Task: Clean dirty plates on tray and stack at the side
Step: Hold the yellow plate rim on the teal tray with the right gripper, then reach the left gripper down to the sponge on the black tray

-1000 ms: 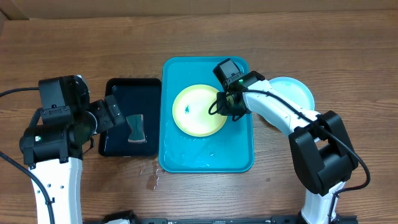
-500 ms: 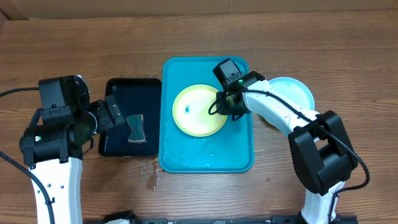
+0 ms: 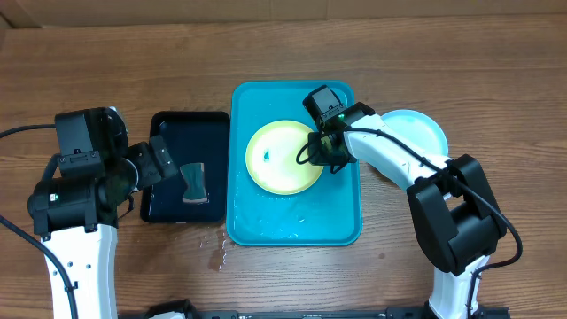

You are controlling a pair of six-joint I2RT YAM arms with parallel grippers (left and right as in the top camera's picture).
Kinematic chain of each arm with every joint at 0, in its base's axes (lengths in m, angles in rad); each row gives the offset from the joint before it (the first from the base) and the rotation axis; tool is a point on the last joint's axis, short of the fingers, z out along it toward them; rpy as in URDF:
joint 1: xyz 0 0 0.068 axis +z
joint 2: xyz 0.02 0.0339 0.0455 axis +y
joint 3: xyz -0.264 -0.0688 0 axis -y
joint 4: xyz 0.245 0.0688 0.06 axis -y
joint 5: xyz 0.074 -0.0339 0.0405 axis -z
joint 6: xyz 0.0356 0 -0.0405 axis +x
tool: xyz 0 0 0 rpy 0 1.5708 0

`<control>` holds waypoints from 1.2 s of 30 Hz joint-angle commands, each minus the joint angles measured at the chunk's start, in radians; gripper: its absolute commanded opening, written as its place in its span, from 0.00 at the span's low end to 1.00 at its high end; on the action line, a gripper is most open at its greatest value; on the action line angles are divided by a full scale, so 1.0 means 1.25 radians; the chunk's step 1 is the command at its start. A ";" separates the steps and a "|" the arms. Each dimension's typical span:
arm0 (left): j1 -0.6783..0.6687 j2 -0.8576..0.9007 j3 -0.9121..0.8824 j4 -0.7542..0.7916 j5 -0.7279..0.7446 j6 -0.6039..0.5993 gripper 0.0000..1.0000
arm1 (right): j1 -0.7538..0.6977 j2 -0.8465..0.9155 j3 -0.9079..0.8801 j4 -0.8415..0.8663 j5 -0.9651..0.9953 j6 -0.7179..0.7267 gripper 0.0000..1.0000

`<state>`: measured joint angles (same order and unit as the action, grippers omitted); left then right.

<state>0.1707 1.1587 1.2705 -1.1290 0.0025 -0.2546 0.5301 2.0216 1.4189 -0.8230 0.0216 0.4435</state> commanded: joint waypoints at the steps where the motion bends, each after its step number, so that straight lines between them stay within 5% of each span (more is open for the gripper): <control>1: -0.001 -0.001 0.012 0.038 -0.012 0.013 1.00 | -0.003 0.004 -0.005 0.003 -0.004 -0.002 0.08; 12: -0.001 -0.001 0.012 0.089 0.009 -0.018 1.00 | -0.003 0.004 -0.005 0.003 -0.001 0.001 0.08; 22: -0.001 0.004 0.000 0.039 0.205 -0.013 1.00 | -0.003 0.004 -0.005 0.002 -0.001 0.001 0.08; 26: -0.002 0.035 -0.027 0.018 0.190 -0.002 0.79 | -0.003 0.004 -0.005 0.002 -0.001 0.001 0.08; 36: -0.012 0.202 -0.050 0.007 0.147 -0.003 0.59 | -0.003 0.004 -0.005 0.002 -0.001 0.001 0.08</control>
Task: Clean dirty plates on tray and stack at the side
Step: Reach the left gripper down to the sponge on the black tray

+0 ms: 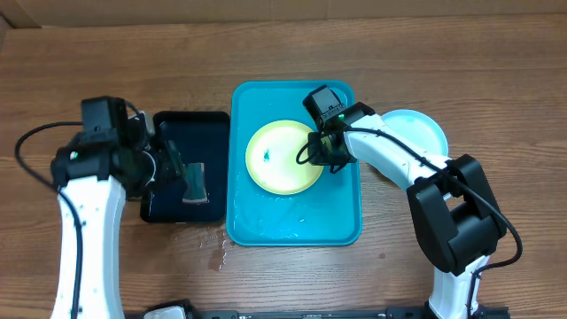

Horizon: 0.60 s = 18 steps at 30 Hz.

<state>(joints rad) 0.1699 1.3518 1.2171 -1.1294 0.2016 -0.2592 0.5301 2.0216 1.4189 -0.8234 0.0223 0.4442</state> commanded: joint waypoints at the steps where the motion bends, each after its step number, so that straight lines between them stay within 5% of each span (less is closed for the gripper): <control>1: -0.014 0.064 -0.008 0.013 -0.018 0.000 0.58 | -0.003 0.004 -0.005 0.003 -0.001 0.000 0.08; 7: -0.024 0.141 -0.008 0.053 -0.027 0.000 0.43 | -0.003 0.004 -0.005 0.003 -0.001 0.000 0.08; 18: -0.096 0.224 -0.008 0.102 -0.156 -0.034 0.44 | -0.003 0.004 -0.005 0.004 -0.006 0.001 0.08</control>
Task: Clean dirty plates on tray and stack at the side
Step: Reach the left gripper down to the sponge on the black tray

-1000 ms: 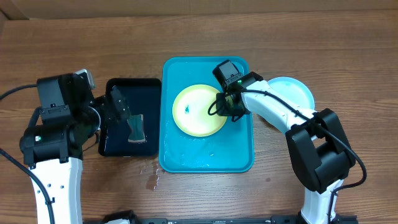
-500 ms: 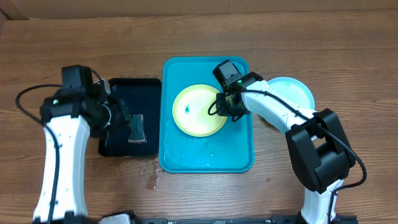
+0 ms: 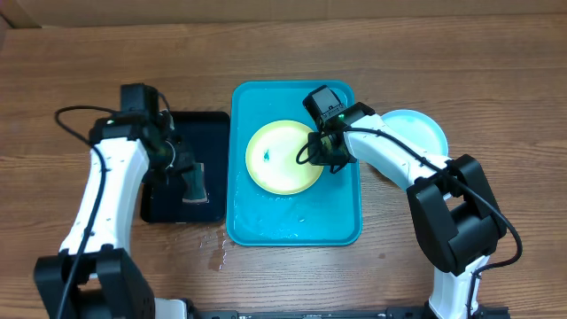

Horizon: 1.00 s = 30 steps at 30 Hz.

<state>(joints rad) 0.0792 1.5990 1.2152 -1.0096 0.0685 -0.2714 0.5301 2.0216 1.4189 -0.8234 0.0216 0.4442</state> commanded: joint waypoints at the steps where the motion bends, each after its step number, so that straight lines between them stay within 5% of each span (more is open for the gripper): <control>1: -0.034 0.036 -0.006 0.007 -0.049 -0.026 0.44 | -0.003 0.004 -0.005 0.005 -0.007 0.001 0.08; 13: -0.077 0.142 -0.007 0.019 -0.120 -0.047 0.46 | -0.003 0.004 -0.005 0.005 -0.010 0.000 0.08; 30: -0.081 0.207 -0.011 0.015 -0.111 -0.046 0.25 | -0.003 0.004 -0.005 0.009 -0.013 0.001 0.08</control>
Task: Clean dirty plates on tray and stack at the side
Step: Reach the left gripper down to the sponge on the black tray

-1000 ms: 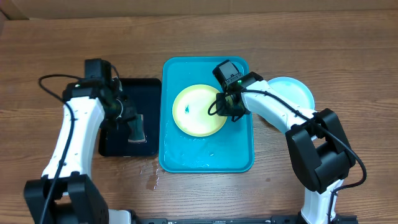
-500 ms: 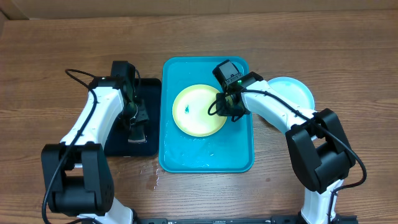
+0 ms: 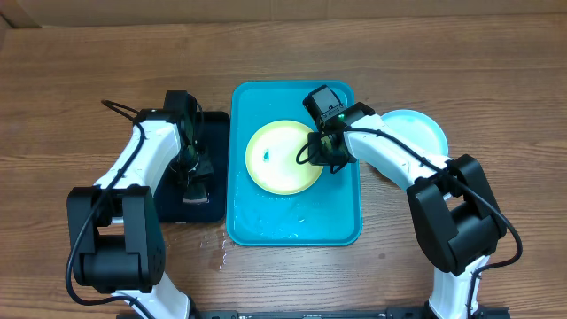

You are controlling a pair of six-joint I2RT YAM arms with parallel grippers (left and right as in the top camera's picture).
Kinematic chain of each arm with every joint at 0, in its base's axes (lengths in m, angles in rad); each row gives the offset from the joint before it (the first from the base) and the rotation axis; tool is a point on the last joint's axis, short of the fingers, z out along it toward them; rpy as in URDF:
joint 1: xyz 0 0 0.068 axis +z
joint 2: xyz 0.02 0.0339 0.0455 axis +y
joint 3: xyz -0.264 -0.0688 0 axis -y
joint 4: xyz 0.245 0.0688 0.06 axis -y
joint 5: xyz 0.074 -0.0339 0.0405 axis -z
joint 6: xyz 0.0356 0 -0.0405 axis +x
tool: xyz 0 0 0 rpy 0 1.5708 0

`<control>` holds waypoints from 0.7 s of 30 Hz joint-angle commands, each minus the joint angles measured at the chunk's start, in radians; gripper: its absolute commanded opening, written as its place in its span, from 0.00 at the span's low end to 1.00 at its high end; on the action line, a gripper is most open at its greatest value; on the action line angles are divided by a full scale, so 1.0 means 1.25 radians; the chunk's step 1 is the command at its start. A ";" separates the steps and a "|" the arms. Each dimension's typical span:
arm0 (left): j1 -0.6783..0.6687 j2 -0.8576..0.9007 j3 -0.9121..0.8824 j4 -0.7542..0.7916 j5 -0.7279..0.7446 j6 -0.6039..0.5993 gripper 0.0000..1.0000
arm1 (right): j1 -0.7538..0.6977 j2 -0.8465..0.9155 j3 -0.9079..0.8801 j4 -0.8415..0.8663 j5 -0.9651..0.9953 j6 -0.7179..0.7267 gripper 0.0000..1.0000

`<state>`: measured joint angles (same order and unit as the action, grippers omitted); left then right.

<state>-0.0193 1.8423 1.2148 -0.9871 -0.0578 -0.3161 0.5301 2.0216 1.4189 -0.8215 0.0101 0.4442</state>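
Note:
A yellow plate [image 3: 279, 164] lies in the blue tray [image 3: 341, 221] and carries a small blue smear [image 3: 267, 156]. My right gripper [image 3: 319, 152] sits at the plate's right rim, its fingers closed on the edge. A grey-green sponge [image 3: 196, 192] lies in the black tray [image 3: 213, 133] on the left. My left gripper [image 3: 194, 177] is directly over the sponge and hides most of it. The arm covers the jaws, so their state is unclear.
A light blue plate [image 3: 421, 133] rests on the wooden table to the right of the blue tray. Water is spilled on the table [image 3: 217, 252] at the tray's front left corner, and the tray floor looks wet.
My left arm has swung right, from the black tray's left part to directly over the sponge. The right arm, the yellow plate and the sponge have not moved.
My left gripper was first off the black tray's left edge, with the sponge lying free in that tray. It stood closer at each later moment and is now over the sponge. My right gripper has stayed on the yellow plate's rim throughout.

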 commanded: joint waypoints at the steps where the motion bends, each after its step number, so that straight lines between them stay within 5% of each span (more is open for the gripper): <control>1: -0.002 0.012 -0.013 -0.002 -0.010 -0.010 0.24 | -0.003 0.004 -0.005 0.007 -0.003 0.000 0.08; 11: -0.002 0.012 -0.055 0.028 -0.010 -0.007 0.23 | -0.003 0.004 -0.005 0.007 -0.003 0.001 0.08; 17: -0.002 0.012 -0.055 0.043 -0.010 0.002 0.04 | -0.003 0.004 -0.005 0.007 -0.004 0.001 0.08; 21: -0.002 0.012 -0.055 0.066 -0.010 0.059 0.04 | -0.003 0.004 -0.005 0.008 -0.004 0.002 0.08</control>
<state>-0.0193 1.8423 1.1580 -0.9291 -0.0620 -0.3012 0.5301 2.0216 1.4189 -0.8192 0.0074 0.4446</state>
